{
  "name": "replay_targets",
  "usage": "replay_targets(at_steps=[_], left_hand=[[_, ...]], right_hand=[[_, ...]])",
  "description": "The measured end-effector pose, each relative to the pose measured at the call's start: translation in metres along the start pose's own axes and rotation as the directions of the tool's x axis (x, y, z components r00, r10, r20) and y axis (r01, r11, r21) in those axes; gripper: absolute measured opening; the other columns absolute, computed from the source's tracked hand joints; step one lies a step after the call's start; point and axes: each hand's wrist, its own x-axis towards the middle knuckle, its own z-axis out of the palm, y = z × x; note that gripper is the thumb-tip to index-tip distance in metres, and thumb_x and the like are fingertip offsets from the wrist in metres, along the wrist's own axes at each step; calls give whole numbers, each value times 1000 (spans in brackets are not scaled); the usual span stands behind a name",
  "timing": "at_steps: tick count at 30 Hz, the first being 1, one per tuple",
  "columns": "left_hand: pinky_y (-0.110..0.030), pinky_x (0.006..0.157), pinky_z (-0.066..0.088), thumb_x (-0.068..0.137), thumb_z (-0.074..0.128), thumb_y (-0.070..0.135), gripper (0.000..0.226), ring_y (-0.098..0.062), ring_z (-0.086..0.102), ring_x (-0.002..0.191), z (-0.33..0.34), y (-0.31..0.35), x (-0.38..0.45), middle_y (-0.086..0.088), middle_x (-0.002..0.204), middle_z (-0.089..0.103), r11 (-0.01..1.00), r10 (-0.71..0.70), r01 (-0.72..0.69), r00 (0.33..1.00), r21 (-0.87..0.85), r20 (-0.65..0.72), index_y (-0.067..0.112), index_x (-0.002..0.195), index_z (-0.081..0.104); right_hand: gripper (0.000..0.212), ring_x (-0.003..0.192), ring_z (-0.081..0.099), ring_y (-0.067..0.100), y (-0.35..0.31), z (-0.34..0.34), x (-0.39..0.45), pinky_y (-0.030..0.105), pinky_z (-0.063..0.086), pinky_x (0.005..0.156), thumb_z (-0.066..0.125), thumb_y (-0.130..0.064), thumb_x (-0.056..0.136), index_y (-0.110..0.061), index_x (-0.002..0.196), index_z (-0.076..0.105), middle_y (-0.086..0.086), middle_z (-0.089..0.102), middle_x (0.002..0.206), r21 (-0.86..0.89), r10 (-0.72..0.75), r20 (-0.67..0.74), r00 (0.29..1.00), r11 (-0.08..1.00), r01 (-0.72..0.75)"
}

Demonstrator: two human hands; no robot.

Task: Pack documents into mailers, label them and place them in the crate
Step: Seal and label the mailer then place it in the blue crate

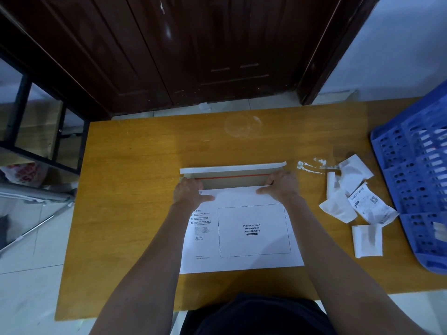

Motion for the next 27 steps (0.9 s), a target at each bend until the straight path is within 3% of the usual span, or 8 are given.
replay_targets(at_steps=[6,8,12,15,19,23,25,27], left_hand=[[-36,98,31,77,59,66,53,-19,45,118,3,-4,1,1,115,57,990,39,-33,998,138,-43,21,105,60],[-36,97,33,76,66,59,45,-19,46,116,4,-9,1,1,115,53,997,49,-47,998,61,-36,21,100,61],[-35,86,48,76,78,31,32,-22,55,103,9,-19,2,-6,109,55,959,-5,21,998,-282,57,18,91,53],[-36,88,46,78,76,26,27,-23,55,101,12,-18,1,-5,105,57,970,17,-7,999,-244,42,18,86,52],[-34,85,46,77,76,22,25,-23,52,102,14,-13,-1,-7,101,59,980,19,-35,996,-194,-83,12,88,57],[-30,88,38,83,68,28,28,-22,44,113,24,-1,-9,-6,117,55,999,29,-22,965,32,-262,14,105,56],[-33,91,38,81,71,33,47,-25,42,114,27,3,-15,-10,124,46,995,-56,78,943,54,-329,11,117,51],[-36,87,41,76,76,29,52,-28,46,107,29,4,-22,-12,118,47,994,-99,107,907,-5,-408,7,115,50]], right_hand=[[33,112,42,24,-1,4,-2,26,36,90,79,-45,69,-20,86,66,0,59,99,-1,34,-47,998,999,-34],[36,112,42,24,0,4,-2,27,36,90,78,-44,70,-20,93,65,-1,58,103,-12,25,-53,998,1000,-26],[33,113,42,24,3,4,-2,27,36,90,79,-40,70,-19,87,61,1,60,104,-16,22,-63,998,1000,-23],[34,109,47,24,4,5,0,28,36,93,75,-44,73,-16,89,64,3,64,101,-75,14,-82,996,997,-20],[31,107,46,25,5,6,3,29,37,92,73,-43,74,-16,89,68,4,68,95,-134,26,-104,994,990,-40],[55,121,38,30,-4,10,0,35,38,98,77,-32,69,-14,116,57,6,49,127,-151,64,-161,985,985,-88],[51,122,39,30,-11,13,-3,35,36,93,71,-17,73,-14,120,52,5,43,128,-195,-54,-218,974,981,10],[48,119,44,27,-25,16,-7,32,37,85,61,-3,77,-16,122,50,3,42,127,-144,-167,-224,960,980,136]])
